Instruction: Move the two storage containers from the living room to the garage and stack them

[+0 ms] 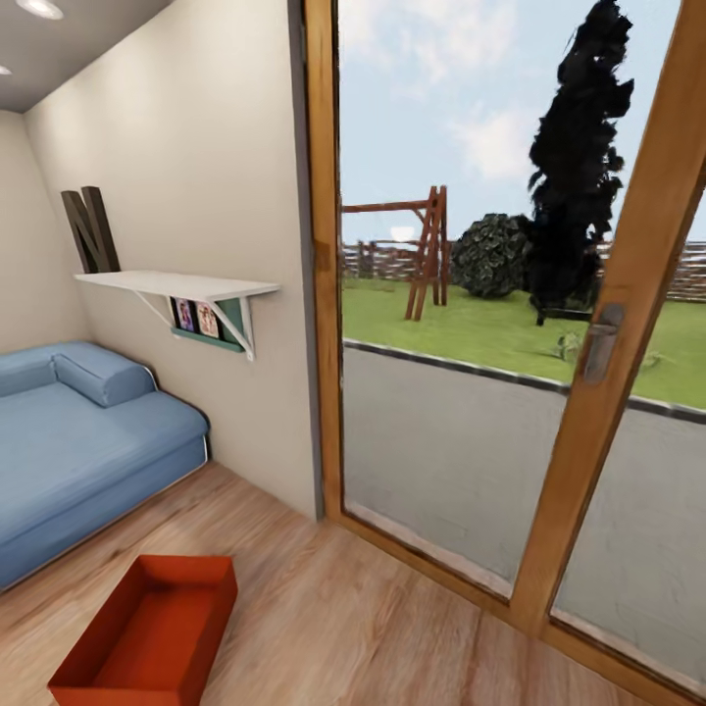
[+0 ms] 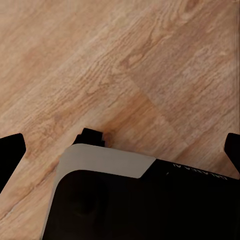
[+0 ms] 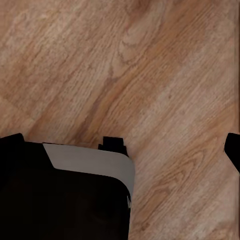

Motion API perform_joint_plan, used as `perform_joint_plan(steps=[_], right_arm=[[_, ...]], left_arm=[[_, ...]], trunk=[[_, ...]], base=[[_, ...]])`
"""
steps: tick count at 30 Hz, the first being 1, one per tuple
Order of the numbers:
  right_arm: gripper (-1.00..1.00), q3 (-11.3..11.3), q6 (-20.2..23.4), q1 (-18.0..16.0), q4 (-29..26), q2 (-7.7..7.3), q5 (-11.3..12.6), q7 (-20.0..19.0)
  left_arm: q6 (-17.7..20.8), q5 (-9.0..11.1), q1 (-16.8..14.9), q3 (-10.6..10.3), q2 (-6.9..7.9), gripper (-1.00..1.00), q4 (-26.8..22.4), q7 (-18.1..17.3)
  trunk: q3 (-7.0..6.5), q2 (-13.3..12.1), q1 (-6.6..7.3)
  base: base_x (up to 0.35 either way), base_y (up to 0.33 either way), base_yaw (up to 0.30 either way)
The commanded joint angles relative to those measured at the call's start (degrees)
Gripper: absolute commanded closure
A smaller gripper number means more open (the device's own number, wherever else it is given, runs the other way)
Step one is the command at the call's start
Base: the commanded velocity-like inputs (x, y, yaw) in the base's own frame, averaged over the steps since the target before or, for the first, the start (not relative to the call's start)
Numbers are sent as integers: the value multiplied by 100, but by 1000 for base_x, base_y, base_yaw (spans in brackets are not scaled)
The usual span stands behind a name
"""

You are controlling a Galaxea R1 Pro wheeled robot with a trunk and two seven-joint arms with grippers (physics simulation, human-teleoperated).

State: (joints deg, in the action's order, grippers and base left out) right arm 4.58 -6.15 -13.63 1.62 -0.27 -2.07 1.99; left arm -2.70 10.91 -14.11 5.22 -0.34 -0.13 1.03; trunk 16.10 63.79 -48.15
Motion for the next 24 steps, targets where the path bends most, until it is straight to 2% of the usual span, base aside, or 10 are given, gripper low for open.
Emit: perform_joint_plan(steps=[1, 12, 20, 24], right_arm=[[-100, 43, -24, -8, 16, -1, -22, 21], [-100, 57, -18, -8, 16, -5, -27, 23], [-100, 20, -27, -8, 14, 84, -15, 21], [-100, 17, -27, -8, 14, 62, -2, 21]], left_arm=[[-10, -1, -4, 44, -2, -100, 5, 11], [15, -1, -4, 46, -2, -100, 5, 11], [21, -6, -4, 42, -5, -100, 5, 11], [11, -2, -4, 42, -10, -100, 5, 11]], trunk=[[7, 4, -3], [7, 4, -3], [7, 4, -3], [7, 4, -3]], base=[[313, -111, 1], [314, -112, 0], [314, -112, 0], [314, -112, 0]])
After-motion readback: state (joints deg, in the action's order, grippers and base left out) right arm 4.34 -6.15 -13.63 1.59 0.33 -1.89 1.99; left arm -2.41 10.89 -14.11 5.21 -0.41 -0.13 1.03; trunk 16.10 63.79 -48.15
